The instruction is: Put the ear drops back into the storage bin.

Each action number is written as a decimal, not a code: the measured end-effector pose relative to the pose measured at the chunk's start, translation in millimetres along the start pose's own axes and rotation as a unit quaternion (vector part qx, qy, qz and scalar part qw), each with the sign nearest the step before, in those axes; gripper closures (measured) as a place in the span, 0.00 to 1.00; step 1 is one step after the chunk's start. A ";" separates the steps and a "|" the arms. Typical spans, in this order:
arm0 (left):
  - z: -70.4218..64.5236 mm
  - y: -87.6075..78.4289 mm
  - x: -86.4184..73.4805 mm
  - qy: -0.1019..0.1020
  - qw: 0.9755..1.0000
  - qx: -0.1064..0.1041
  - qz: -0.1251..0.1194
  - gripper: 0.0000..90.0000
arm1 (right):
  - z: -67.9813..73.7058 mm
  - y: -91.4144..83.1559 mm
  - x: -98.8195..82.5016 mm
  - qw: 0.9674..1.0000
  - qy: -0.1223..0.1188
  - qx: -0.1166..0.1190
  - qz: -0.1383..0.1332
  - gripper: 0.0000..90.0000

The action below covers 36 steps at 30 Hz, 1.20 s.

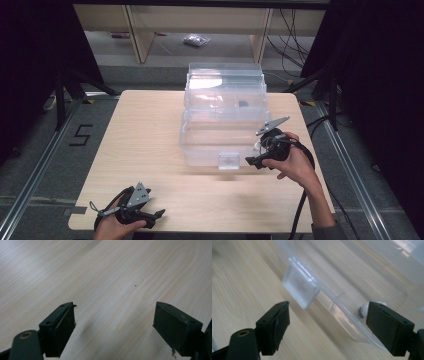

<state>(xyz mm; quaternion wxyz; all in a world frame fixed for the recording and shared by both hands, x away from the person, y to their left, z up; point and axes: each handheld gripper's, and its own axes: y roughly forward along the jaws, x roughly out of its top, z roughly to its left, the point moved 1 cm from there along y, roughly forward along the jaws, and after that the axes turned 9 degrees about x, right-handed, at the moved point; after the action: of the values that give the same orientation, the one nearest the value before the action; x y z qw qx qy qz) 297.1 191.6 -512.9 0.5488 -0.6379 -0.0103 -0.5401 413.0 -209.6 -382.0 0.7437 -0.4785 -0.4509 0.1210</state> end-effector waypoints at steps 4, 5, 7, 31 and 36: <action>0.1 0.3 0.3 0.001 1.000 -0.004 0.003 0.19 | -1.0 -1.1 -4.0 1.000 -0.015 -0.001 -0.008 0.22; 0.1 0.4 0.3 0.000 1.000 -0.001 0.001 0.19 | 1.5 -0.6 -4.6 1.000 -0.001 -0.005 -0.008 0.22; 0.4 -0.3 0.4 0.003 1.000 0.000 0.001 0.19 | 1.1 -1.5 -4.8 1.000 -0.009 -0.003 -0.010 0.22; -0.4 -1.3 0.7 0.006 1.000 0.006 -0.002 0.19 | 26.6 10.2 -27.9 0.998 -0.048 0.014 -0.045 0.21; -1.6 -0.4 0.4 -0.003 1.000 0.012 -0.001 0.19 | 31.8 10.9 -33.0 0.997 -0.047 0.011 -0.052 0.20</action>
<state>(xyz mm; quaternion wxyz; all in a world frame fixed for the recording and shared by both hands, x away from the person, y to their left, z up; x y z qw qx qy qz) 296.0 190.4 -512.7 0.5556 -0.6331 -0.0194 -0.5386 372.1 -205.1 -404.9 0.7321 -0.4395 -0.5088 0.1095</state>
